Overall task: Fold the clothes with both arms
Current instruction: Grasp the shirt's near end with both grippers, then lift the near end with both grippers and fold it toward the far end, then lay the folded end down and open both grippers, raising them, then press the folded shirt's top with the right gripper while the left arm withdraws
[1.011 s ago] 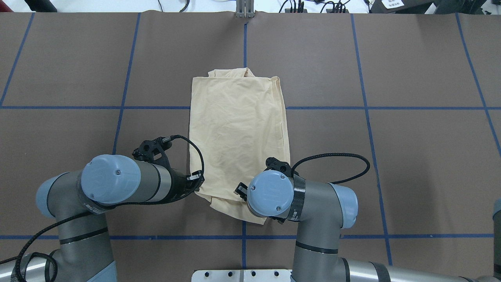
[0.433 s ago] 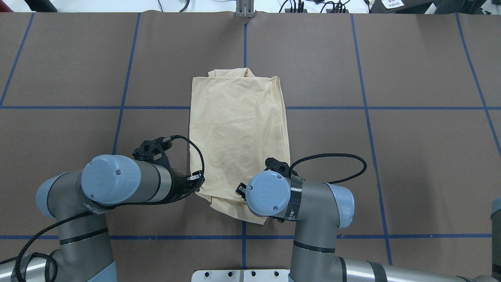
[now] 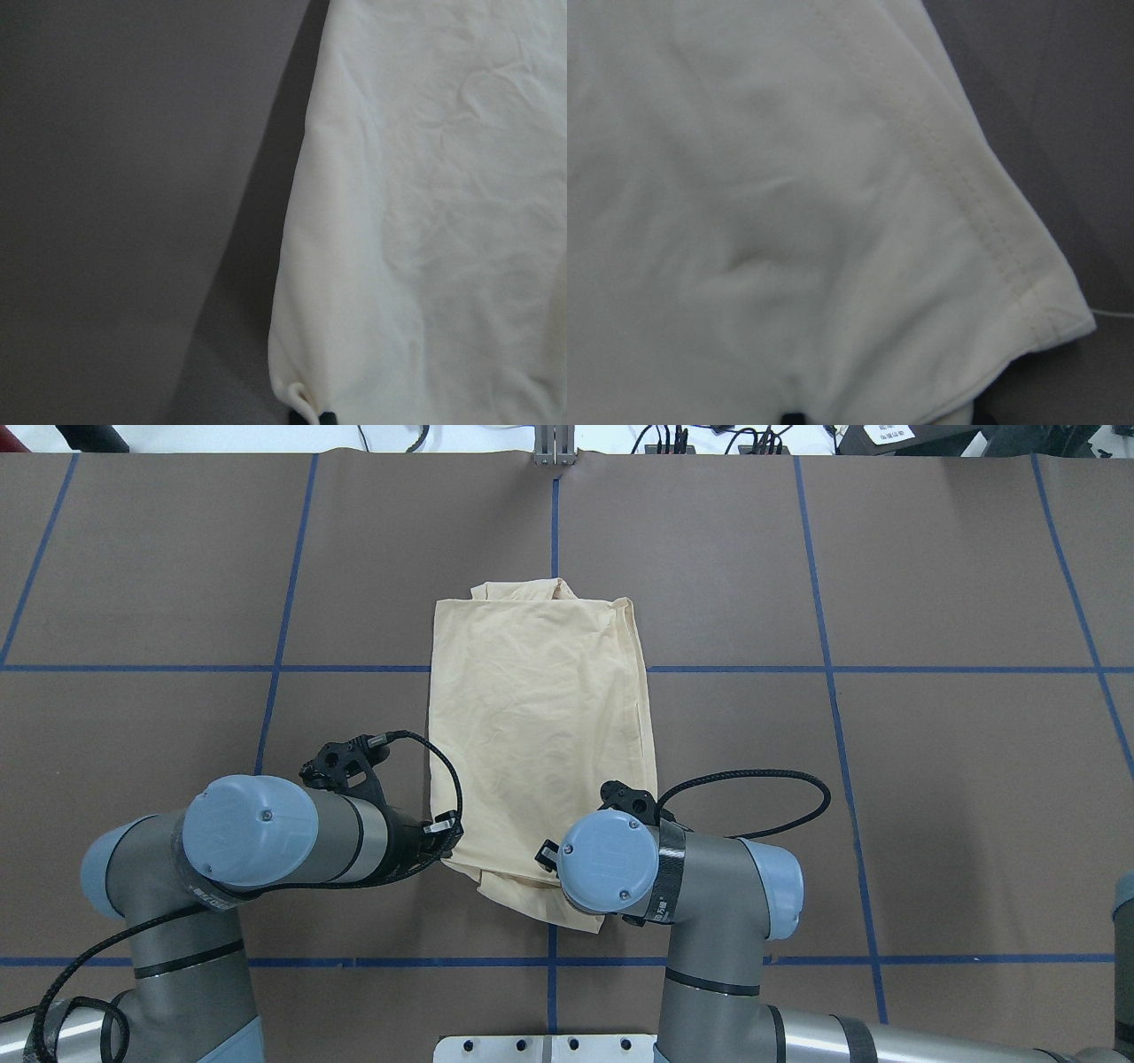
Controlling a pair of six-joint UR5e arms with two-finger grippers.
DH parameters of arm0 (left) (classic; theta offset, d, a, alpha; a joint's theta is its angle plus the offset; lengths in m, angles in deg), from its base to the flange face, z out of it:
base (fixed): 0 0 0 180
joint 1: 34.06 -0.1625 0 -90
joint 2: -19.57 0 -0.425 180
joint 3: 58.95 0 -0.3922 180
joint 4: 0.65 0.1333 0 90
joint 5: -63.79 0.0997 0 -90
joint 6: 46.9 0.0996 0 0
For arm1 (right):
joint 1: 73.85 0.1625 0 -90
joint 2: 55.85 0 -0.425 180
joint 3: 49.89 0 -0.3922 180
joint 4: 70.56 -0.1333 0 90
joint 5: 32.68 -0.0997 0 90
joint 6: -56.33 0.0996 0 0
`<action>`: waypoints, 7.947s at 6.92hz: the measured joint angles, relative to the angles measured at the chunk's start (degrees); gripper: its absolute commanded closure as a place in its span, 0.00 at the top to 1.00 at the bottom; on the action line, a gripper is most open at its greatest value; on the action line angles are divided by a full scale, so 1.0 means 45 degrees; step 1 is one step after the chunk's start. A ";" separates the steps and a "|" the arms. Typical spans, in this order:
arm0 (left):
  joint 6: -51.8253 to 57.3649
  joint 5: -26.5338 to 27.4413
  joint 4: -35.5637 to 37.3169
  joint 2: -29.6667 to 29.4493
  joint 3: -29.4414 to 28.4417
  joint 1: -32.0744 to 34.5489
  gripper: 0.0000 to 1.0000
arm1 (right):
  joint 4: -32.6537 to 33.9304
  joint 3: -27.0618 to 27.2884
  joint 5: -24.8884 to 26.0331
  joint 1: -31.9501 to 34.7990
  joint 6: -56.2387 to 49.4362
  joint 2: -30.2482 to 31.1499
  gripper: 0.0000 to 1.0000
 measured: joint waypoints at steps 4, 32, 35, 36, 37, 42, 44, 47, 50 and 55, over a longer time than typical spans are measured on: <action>0.0012 0.0001 0.0006 0.0013 -0.0016 0.0000 0.00 | 0.0061 0.0309 -0.0072 0.0090 -0.0001 0.0041 0.00; 0.3220 -0.2071 -0.3015 -0.3888 -0.6106 0.4300 0.00 | -0.2533 -0.4069 -0.2660 0.5161 -0.4294 -0.2308 0.00; 0.3180 -0.2070 -0.3583 -0.3924 -0.6667 0.4314 0.00 | -0.3449 -0.4908 -0.2660 0.5139 -0.4228 -0.2554 0.00; 0.3161 -0.2070 -0.3616 -0.3962 -0.6664 0.4305 0.00 | -0.3494 -0.5028 -0.2652 0.5136 -0.4197 -0.2710 0.00; 0.3147 -0.2070 -0.3627 -0.4004 -0.6652 0.4294 0.00 | -0.3512 -0.5171 -0.2649 0.5136 -0.4194 -0.2807 0.02; 0.3294 -0.2065 -0.3610 -0.3920 -0.6682 0.4297 0.99 | -0.3640 -0.5752 -0.2298 0.5159 -0.4239 -0.2797 1.00; 0.3315 -0.2057 -0.3588 -0.3941 -0.6694 0.4291 1.00 | -0.3677 -0.5787 -0.2226 0.5270 -0.4254 -0.2795 1.00; 0.3819 -0.2311 -0.3430 -0.3818 -0.6631 0.4864 1.00 | -0.4364 -0.5725 -0.2840 0.5644 -0.4688 -0.2810 1.00; 0.5103 -0.2938 -0.3208 -0.2744 -0.5788 0.5774 1.00 | -0.4372 -0.5424 -0.3309 0.5500 -0.6254 -0.2817 1.00; 0.6302 -0.3268 -0.2756 -0.2113 -0.5378 0.6594 1.00 | -0.2505 -0.4400 -0.2124 0.3606 -0.8196 -0.2991 1.00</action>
